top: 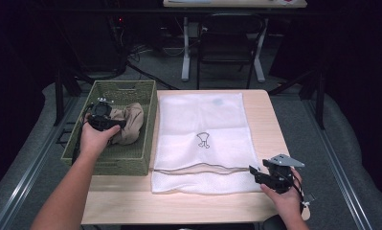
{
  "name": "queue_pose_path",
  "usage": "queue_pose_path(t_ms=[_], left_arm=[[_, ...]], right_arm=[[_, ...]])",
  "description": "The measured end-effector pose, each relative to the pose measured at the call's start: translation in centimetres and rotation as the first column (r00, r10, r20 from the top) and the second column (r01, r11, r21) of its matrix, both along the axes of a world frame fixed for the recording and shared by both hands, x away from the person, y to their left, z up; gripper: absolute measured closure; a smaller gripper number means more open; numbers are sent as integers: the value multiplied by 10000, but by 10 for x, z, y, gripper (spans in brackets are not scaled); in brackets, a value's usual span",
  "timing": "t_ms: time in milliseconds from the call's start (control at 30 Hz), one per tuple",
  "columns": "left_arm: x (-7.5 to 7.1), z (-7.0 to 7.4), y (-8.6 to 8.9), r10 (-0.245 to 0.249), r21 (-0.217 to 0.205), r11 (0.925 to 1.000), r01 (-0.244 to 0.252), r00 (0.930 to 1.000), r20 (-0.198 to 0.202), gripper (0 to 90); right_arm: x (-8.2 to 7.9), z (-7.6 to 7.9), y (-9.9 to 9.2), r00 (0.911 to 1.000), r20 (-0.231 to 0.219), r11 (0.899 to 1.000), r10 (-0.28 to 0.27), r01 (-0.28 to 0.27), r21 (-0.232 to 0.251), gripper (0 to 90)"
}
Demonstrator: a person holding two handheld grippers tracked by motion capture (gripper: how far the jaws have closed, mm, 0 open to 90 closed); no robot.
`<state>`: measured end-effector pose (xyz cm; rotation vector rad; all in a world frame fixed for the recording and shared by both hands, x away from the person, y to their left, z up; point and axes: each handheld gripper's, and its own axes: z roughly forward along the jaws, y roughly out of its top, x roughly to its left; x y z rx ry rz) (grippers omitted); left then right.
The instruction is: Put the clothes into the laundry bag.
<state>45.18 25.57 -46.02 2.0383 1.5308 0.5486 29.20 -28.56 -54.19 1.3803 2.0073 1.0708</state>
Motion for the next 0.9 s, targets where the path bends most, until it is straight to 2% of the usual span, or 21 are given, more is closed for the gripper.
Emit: queue_pose_path(t_ms=[133,200,367,533,667,900], left_arm=[[4,-3,1,23,-102,9999,-25,9997,-239,333],[6,-5,1,31,-76,10000,-32,9998,-185,333],[9,-9,1,43,287,9996,-37,9998,-217,333],[12,-12,0,170,189,9997,-165,9995,-274,333],[14,-14,-2,332,127,9994,-325,9978,-578,304],[16,-19,-8,361,468,9984,-325,9963,-780,295]], right_arm=[[0,0,0,10000,-3,10000,17,-17,50,385],[0,0,-1,10000,-6,10000,22,-22,56,385],[0,0,-1,10000,-19,10000,27,-27,55,385],[1,0,-1,10000,-32,10000,42,-42,72,385],[1,0,-1,10000,-39,9999,52,-51,89,385],[1,-1,-1,10000,-65,9999,57,-56,126,383]])
